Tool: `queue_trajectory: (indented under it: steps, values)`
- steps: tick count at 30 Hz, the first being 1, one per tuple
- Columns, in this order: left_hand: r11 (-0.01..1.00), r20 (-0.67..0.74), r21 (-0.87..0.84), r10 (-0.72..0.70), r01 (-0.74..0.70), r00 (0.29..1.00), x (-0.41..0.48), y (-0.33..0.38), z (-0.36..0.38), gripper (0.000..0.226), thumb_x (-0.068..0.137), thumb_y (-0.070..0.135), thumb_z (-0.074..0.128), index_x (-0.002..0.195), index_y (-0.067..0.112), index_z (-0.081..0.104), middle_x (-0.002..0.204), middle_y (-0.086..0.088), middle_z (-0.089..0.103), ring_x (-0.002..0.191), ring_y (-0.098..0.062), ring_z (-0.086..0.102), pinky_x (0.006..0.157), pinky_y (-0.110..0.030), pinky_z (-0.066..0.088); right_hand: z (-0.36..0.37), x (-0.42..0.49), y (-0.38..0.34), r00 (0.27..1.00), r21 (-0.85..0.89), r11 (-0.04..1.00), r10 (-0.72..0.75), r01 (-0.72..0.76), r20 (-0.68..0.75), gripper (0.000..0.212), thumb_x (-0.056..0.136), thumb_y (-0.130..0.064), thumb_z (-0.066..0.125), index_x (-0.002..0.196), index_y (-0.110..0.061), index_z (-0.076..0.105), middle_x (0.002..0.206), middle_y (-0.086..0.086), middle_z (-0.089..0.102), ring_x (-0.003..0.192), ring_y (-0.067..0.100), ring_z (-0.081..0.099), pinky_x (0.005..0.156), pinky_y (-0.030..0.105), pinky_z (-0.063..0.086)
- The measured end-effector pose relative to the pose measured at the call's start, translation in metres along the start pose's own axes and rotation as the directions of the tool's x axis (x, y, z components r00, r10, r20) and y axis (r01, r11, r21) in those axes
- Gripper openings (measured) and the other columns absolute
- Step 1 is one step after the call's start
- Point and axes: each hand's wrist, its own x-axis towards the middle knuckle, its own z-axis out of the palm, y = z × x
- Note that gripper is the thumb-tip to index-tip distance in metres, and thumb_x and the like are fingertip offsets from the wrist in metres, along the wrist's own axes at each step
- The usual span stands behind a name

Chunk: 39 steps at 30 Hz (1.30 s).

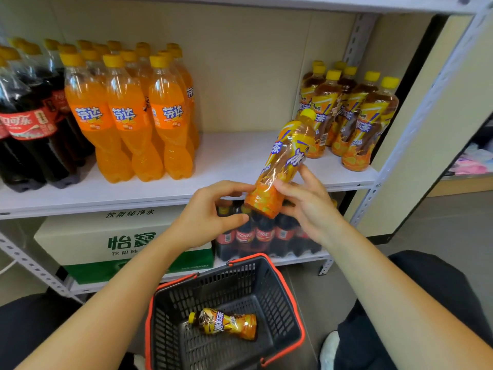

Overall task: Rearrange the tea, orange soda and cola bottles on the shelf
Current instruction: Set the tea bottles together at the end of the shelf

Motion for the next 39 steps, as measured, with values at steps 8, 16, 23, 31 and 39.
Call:
queue_trajectory:
  steps: [8, 16, 23, 31, 39]
  values:
    - [0.904, -0.236, 0.406, -0.039, 0.135, 0.971, 0.022, -0.040, 0.009, 0.037, 0.092, 0.031, 0.074, 0.128, 0.024, 0.070, 0.130, 0.002, 0.069, 0.124, -0.022, 0.059, 0.105, -0.045, 0.045, -0.040, 0.030, -0.032, 0.897, -0.418, 0.877, -0.365, 0.239, -0.251, 0.082, 0.077, 0.008, 0.081, 0.149, -0.014, 0.046, 0.125, 0.009, 0.071, 0.107, 0.018, 0.071, 0.092, 0.034, 0.058]
    - [0.792, -0.316, 0.592, 0.058, 0.149, 0.947, 0.022, -0.064, 0.028, 0.030, 0.090, 0.035, 0.075, 0.118, 0.024, 0.076, 0.127, 0.001, 0.070, 0.119, -0.026, 0.056, 0.096, -0.041, 0.036, -0.082, 0.085, -0.027, 0.775, -0.668, 0.731, -0.499, 0.137, -0.388, 0.056, 0.078, -0.004, 0.085, 0.126, -0.013, 0.057, 0.121, 0.007, 0.071, 0.111, 0.022, 0.069, 0.102, 0.046, 0.054]
    - [0.799, -0.368, 0.579, 0.083, 0.159, 0.926, 0.027, -0.069, 0.031, 0.020, 0.092, 0.032, 0.073, 0.110, 0.024, 0.078, 0.118, 0.003, 0.073, 0.111, -0.025, 0.057, 0.090, -0.041, 0.038, -0.098, 0.112, -0.022, 0.686, -0.792, 0.609, -0.592, 0.038, -0.423, 0.069, 0.081, -0.016, 0.085, 0.141, -0.010, 0.051, 0.130, 0.007, 0.068, 0.120, 0.024, 0.063, 0.099, 0.022, 0.042]
    - [0.805, -0.418, 0.484, -0.131, 0.343, 0.899, 0.056, -0.048, 0.034, 0.023, 0.088, 0.052, 0.070, 0.097, 0.031, 0.077, 0.104, 0.003, 0.074, 0.103, -0.024, 0.061, 0.082, -0.038, 0.044, -0.119, 0.088, -0.017, 0.677, -0.757, 0.653, -0.567, 0.022, -0.469, 0.062, 0.081, -0.015, 0.085, 0.137, -0.009, 0.057, 0.110, 0.004, 0.065, 0.086, 0.005, 0.061, 0.090, 0.032, 0.056]
    - [0.920, -0.070, -0.232, -0.340, 0.316, 0.938, 0.159, -0.022, 0.084, 0.085, 0.080, 0.048, 0.082, 0.153, 0.026, 0.044, 0.155, -0.003, 0.047, 0.138, -0.025, 0.048, 0.102, -0.036, 0.045, -0.144, 0.075, -0.028, 0.706, -0.760, 0.649, -0.556, 0.039, -0.439, 0.089, 0.073, -0.029, 0.092, 0.146, -0.015, 0.044, 0.141, 0.004, 0.059, 0.130, 0.025, 0.056, 0.109, 0.049, 0.046]
